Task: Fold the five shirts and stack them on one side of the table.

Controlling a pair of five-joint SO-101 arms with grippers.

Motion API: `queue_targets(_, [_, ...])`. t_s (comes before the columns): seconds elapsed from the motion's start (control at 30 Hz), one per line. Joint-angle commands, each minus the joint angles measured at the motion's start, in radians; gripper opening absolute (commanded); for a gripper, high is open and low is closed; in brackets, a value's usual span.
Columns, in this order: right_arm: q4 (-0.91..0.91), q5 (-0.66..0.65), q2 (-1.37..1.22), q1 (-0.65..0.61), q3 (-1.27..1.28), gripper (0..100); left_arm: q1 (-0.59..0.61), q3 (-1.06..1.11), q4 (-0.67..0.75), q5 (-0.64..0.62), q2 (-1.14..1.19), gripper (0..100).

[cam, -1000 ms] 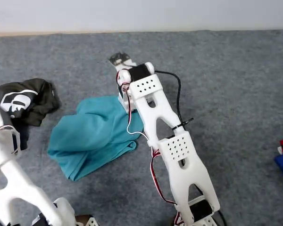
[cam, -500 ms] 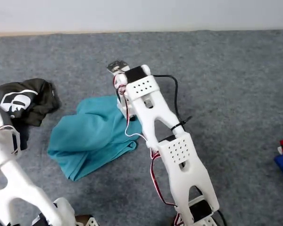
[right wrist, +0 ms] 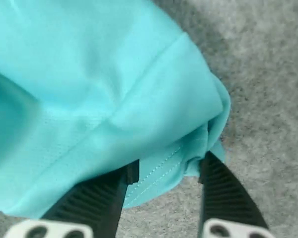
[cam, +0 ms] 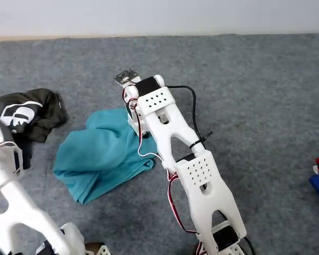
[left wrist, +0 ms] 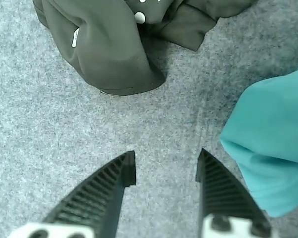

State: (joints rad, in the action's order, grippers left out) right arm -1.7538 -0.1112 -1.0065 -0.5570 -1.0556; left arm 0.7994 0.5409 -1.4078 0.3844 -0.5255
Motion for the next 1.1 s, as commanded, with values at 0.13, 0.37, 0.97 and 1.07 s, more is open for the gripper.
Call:
queue_targets(0.13, [-0.039,0.003,0.010,0.007,-0.009,7.3,0.005,-0.004,0.011,-0.002,-0.028,20])
queue_targets(0.37, [-0.041,-0.086,0.065,0.042,-0.009,1.1,0.005,-0.004,0.011,-0.002,-0.028,20])
queue_targets(0.97, [-0.041,-0.097,0.168,0.067,0.106,11.4,0.000,-0.002,0.011,-0.002,-0.028,20])
queue_targets(1.07, [-0.039,-0.101,0.162,0.079,0.106,11.6,0.000,0.018,0.011,-0.002,-0.028,20])
